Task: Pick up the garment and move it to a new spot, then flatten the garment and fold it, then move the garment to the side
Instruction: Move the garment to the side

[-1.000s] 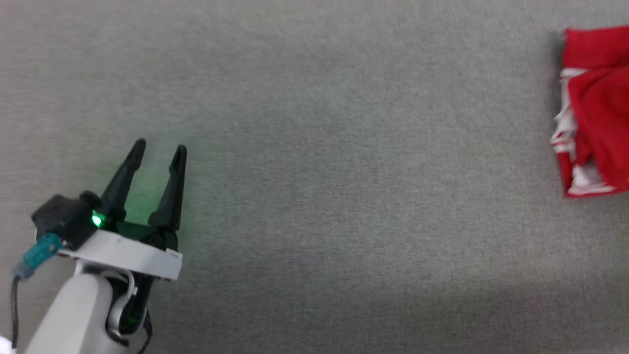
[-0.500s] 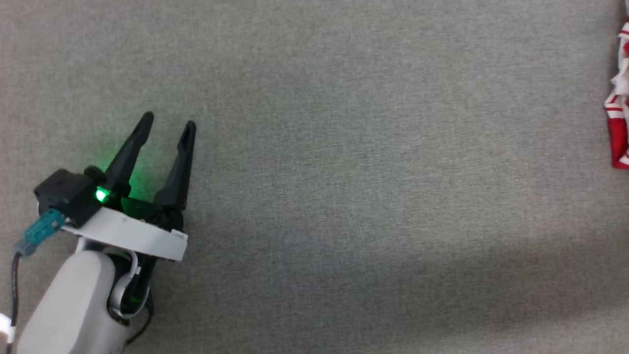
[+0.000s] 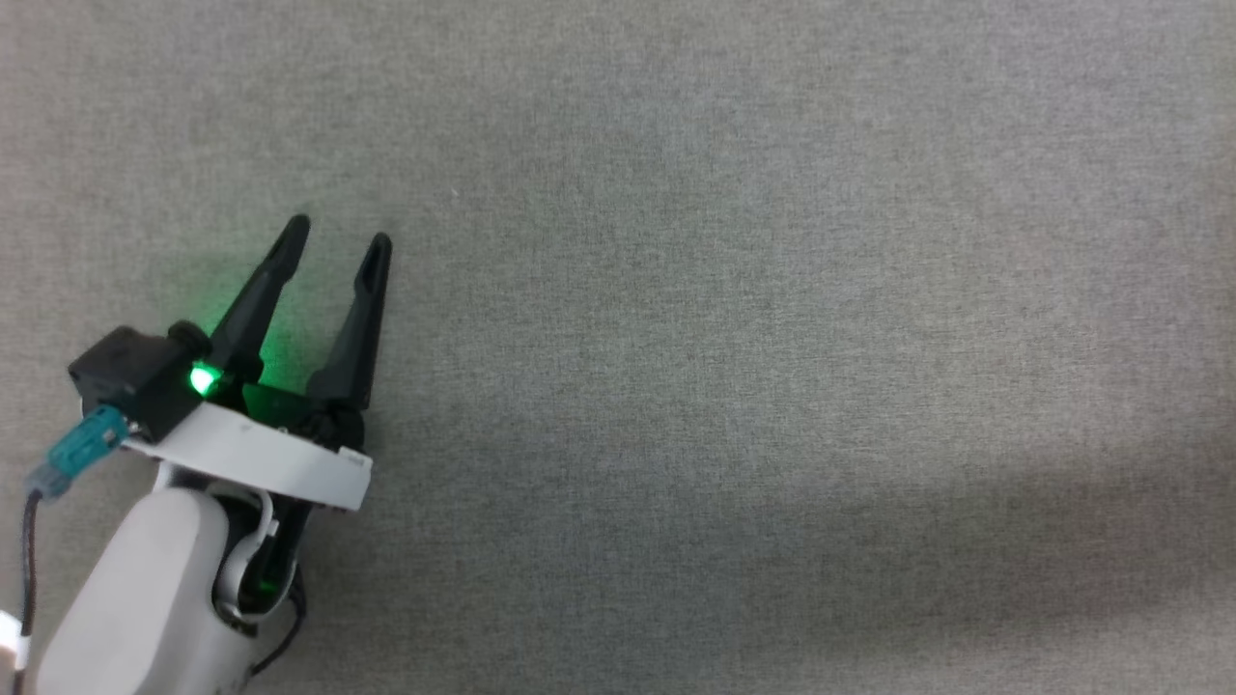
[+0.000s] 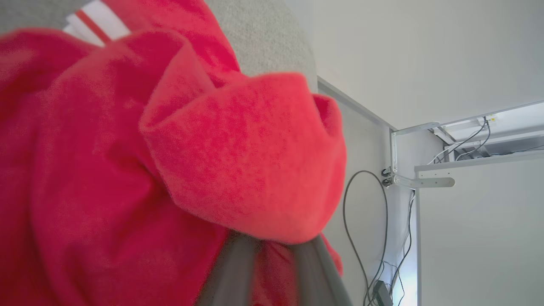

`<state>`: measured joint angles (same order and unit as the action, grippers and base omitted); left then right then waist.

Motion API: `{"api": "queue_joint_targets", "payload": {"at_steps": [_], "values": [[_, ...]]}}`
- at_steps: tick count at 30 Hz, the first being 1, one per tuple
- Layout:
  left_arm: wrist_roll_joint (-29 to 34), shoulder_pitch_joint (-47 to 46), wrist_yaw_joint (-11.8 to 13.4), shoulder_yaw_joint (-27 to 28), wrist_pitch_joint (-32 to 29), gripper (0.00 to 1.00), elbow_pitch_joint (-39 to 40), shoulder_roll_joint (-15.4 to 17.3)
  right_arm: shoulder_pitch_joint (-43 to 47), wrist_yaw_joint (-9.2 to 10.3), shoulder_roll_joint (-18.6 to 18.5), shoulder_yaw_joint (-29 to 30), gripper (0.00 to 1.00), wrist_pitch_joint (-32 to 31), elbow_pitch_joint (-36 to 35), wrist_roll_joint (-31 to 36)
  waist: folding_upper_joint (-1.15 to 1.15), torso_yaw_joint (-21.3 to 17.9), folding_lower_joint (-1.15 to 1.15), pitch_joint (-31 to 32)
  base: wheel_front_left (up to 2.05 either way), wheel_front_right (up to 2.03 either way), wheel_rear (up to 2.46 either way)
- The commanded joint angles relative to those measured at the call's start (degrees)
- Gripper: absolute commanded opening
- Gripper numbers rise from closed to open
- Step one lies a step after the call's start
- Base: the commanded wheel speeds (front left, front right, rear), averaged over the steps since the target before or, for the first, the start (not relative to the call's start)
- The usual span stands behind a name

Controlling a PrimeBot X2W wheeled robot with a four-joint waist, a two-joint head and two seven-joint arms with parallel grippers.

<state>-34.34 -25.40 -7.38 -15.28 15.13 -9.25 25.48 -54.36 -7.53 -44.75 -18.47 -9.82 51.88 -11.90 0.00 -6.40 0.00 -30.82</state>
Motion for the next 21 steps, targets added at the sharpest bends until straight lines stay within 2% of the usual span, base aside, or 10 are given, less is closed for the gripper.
{"api": "queue_joint_targets", "payload": {"at_steps": [1, 2, 3, 7, 11, 21], "values": [[-0.4, 1.1, -0.1, 0.3, -0.1, 1.00, -0.4, 0.0, -1.2, 0.10, 0.5, 0.7, 0.47, 1.0, 0.9, 1.4, 0.00, -0.1, 0.00, 0.8, 0.00, 0.00, 0.00], [-0.4, 1.5, -0.1, 0.6, -0.1, 1.00, -0.5, 0.1, -1.6, 0.10, 0.9, 1.0, 0.71, 1.3, 1.6, 1.8, 0.00, -0.2, 0.00, 1.3, 0.00, 0.00, 0.00], [-0.5, 1.8, -0.1, 1.0, -0.1, 1.00, -0.6, 0.3, -2.2, 0.10, 1.2, 1.4, 1.00, 1.6, 2.1, 2.0, 0.00, -0.4, 0.00, 1.8, 0.00, 0.00, 0.00], [-1.0, 3.8, -0.1, 2.3, -0.1, 1.00, -0.8, 0.8, -3.7, 0.10, 2.7, 2.0, 1.00, 3.0, 3.4, 3.4, 0.00, -1.0, 0.00, 4.6, 0.00, 0.00, 0.00], [-1.5, 6.2, -0.1, 3.5, -0.1, 1.00, -0.7, 1.0, -4.1, 0.11, 4.2, 2.3, 1.00, 5.7, 3.6, 1.9, 0.00, -1.1, 0.00, 8.1, 0.00, 0.00, 0.00], [-2.5, 13.0, -0.1, 5.7, -0.1, 1.00, -1.9, -0.3, 4.3, 0.10, 10.2, 2.2, 1.00, 14.5, 1.1, -3.9, 0.00, 2.5, 0.00, 17.9, 0.00, 0.00, 0.00]]}}
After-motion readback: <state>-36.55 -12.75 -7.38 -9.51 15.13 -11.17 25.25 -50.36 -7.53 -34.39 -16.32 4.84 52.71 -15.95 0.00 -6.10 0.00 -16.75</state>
